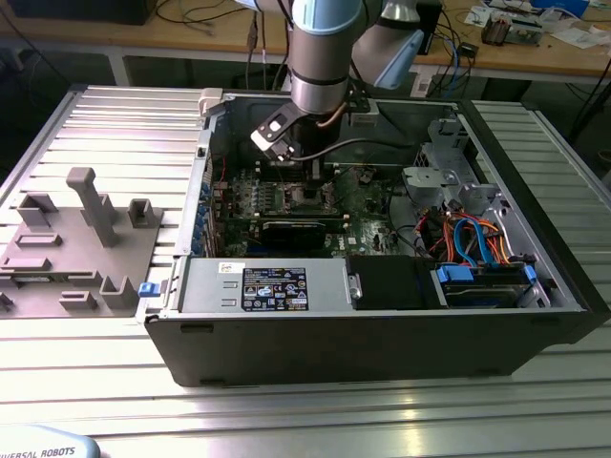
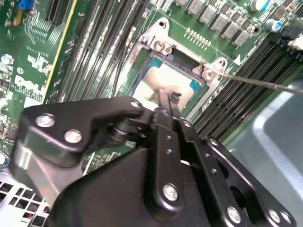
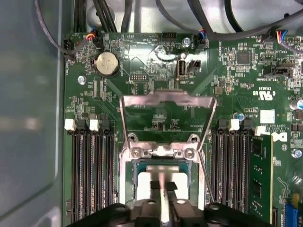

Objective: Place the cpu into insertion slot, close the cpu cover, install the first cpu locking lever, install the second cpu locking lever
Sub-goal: 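Place the cpu into insertion slot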

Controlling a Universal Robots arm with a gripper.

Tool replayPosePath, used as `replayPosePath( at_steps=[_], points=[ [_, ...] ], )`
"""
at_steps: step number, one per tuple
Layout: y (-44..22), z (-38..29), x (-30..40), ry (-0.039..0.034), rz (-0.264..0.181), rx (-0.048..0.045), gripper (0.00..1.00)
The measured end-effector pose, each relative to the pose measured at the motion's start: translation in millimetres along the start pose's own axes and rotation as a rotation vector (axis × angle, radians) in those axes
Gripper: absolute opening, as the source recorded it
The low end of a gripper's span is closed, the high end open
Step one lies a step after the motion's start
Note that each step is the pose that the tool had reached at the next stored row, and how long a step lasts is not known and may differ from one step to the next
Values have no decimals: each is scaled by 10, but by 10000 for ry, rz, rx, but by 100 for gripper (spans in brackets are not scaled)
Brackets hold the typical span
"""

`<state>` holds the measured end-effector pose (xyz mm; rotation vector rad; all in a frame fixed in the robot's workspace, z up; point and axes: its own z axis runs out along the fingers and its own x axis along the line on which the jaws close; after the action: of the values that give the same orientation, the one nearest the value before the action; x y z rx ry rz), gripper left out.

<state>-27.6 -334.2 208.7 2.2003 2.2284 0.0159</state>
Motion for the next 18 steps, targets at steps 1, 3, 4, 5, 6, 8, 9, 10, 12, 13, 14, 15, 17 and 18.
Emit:
replayPosePath(
  at_steps=[1,3,4,5,6,8,9,10,12,13,14,15,17,18],
  points=[
    [6,-6,0,1,-9,1,11],
    [10,-48,1,4,-22,0,11],
    [12,-77,1,4,-28,0,11],
    [14,-104,1,5,-31,0,11],
    [15,-126,1,3,-31,0,11],
    [19,-171,1,5,-31,0,11],
    [24,-197,0,5,-31,0,11],
    [25,-218,1,5,-31,0,11],
    [27,-271,1,6,-29,-1,11],
    [28,-293,1,6,-30,0,11],
    [28,-313,1,6,-31,0,11],
    [29,-333,1,6,-31,0,11],
    [29,-371,0,5,-30,1,11],
    [30,-391,0,5,-31,0,11]
  ],
)
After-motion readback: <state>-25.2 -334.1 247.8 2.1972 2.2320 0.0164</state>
